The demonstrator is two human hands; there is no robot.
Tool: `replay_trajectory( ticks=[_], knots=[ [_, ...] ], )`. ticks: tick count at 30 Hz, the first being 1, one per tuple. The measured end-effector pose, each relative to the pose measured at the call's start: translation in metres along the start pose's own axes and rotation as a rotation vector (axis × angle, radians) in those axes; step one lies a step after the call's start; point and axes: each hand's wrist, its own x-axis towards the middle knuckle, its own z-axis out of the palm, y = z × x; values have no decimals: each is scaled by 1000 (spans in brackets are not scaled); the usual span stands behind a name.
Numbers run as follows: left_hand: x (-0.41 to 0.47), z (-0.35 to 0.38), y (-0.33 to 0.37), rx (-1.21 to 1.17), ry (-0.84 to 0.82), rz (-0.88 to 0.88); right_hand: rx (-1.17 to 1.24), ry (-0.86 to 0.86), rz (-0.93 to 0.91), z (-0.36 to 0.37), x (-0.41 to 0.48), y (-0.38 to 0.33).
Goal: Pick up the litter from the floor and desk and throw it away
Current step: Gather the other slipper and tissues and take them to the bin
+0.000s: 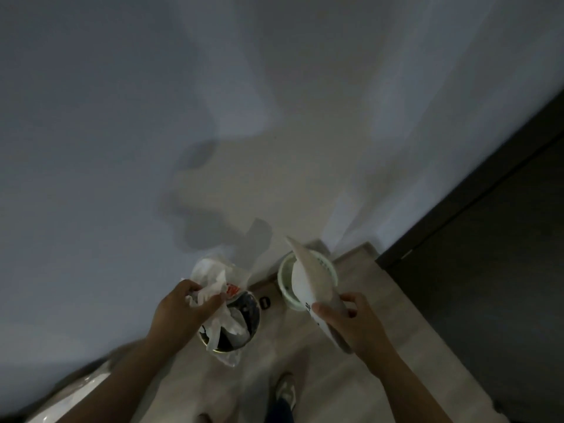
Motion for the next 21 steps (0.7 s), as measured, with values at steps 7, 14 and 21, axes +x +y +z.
replay_trajectory(
  ticks=[7,14,21],
  knots=[
    [3,30,-15,-28,51,-186,-171,-140,28,8,63,0],
    [5,57,-68,-25,32,-374,-327,-284,76,59,112,17],
    [15,81,-124,-57,-43,-478,-524,-368,128,135,158,46]
  ],
)
